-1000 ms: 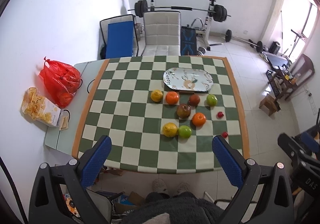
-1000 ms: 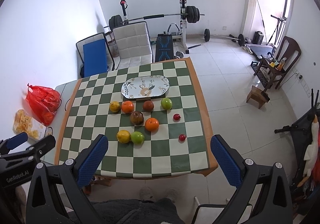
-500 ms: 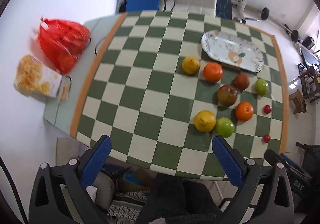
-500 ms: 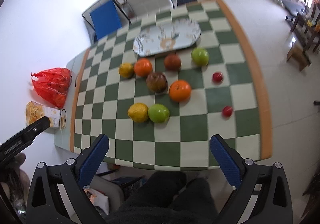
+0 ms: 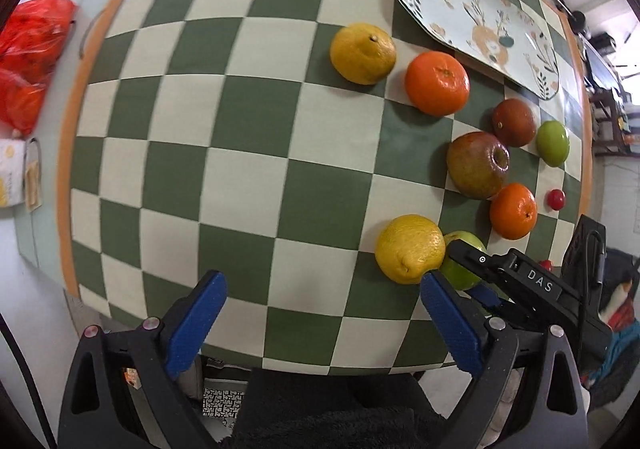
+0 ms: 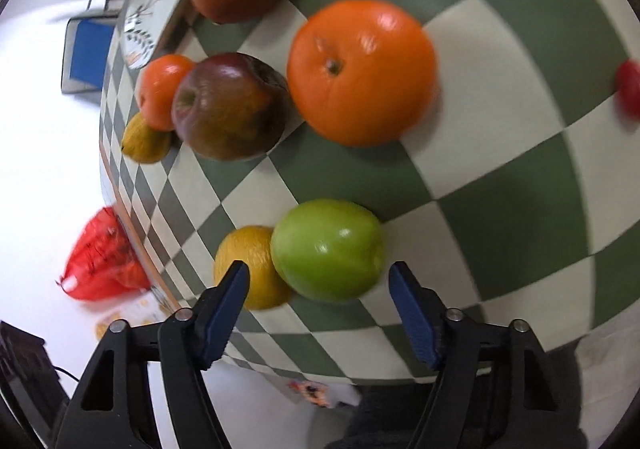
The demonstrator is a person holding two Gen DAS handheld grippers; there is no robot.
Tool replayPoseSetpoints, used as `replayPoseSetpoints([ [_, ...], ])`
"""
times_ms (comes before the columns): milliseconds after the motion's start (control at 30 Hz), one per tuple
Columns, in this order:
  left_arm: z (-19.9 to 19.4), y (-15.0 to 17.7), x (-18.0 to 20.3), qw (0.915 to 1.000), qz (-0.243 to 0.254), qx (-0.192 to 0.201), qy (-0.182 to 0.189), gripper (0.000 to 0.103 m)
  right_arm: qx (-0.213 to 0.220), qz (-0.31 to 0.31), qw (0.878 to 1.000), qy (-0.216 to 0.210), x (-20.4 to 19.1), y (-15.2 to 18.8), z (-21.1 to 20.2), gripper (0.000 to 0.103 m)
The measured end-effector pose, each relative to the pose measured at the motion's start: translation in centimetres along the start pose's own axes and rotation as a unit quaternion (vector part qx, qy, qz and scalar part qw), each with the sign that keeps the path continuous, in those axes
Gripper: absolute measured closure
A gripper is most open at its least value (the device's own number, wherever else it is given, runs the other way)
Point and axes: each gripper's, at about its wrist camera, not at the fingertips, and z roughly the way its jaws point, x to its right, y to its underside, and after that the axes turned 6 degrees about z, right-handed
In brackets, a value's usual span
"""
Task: Organize fruits
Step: 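Grasp the lemon with the left gripper while the right gripper grasps the green apple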
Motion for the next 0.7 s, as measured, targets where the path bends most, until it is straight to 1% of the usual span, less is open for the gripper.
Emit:
replayPoseSetpoints([
  [67, 0.8, -0.8, 0.5, 0.9998, 0.018, -0.006, 0.01, 0.004, 0.005, 0.009, 1.0, 0.005, -0.2, -0.1, 1.2, 0.038],
  [100, 1.2, -1.1, 0.8, 0.9995, 0.026, -0.011, 0.014, 0.004, 0.009, 0.011, 1.0, 0.002, -0.3, 0.0, 1.4, 0.038],
  [133, 1.7, -1.4, 1.3, 0.999, 0.035, -0.019, 0.022, 0.004, 0.014, 0.008, 1.0, 0.007, -0.3, 0.2, 1.5, 0.038],
  [200, 2.9, -1.8, 2.5, 0.9973, 0.052, -0.033, 0.039, 0.004, 0.027, -0.013, 0.998, 0.048, -0.8, 0.6, 0.9, 0.038],
  [233, 3.4, -1.9, 3.1, 0.9964, 0.062, -0.039, 0.043, 0.004, 0.038, -0.032, 0.996, 0.075, -1.0, 0.9, 0.6, 0.038],
  [300, 4.7, -2.1, 4.7, 0.9941, 0.089, -0.051, 0.035, 0.004, 0.05, -0.055, 0.991, 0.111, -1.0, 1.2, 0.0, 0.038],
  [367, 6.0, -2.4, 6.2, 0.9906, 0.123, -0.057, 0.017, 0.004, 0.054, -0.065, 0.987, 0.136, -0.7, 1.1, -0.4, 0.038],
  [400, 6.8, -2.5, 6.8, 0.9882, 0.14, -0.062, 0.005, 0.005, 0.053, -0.069, 0.986, 0.145, -0.5, 1.2, -0.4, 0.038],
  [433, 7.2, -2.5, 7.1, 0.987, 0.147, -0.065, 0.002, 0.013, 0.053, -0.071, 0.985, 0.148, -0.4, 1.3, -0.4, 0.038],
  [467, 7.6, -2.6, 7.3, 0.986, 0.152, -0.068, 0.002, 0.018, 0.053, -0.073, 0.984, 0.151, -0.3, 1.4, -0.4, 0.038],
  [500, 7.9, -2.7, 7.5, 0.9853, 0.156, -0.071, 0.001, 0.03, 0.051, -0.077, 0.984, 0.151, -0.5, 1.4, -0.2, 0.038],
  [533, 8.2, -2.9, 7.6, 0.9847, 0.159, -0.071, 0.003, 0.04, 0.05, -0.081, 0.984, 0.152, -0.8, 1.5, 0.0, 0.038],
  [567, 8.3, -3.0, 7.8, 0.9844, 0.162, -0.068, 0.008, 0.041, 0.05, -0.085, 0.983, 0.153, -1.0, 1.4, 0.3, 0.038],
  [700, 7.7, -3.6, 8.4, 0.9829, 0.18, -0.033, -0.018, 0.042, 0.058, -0.106, 0.979, 0.164, -2.5, 1.3, 0.9, 0.038],
])
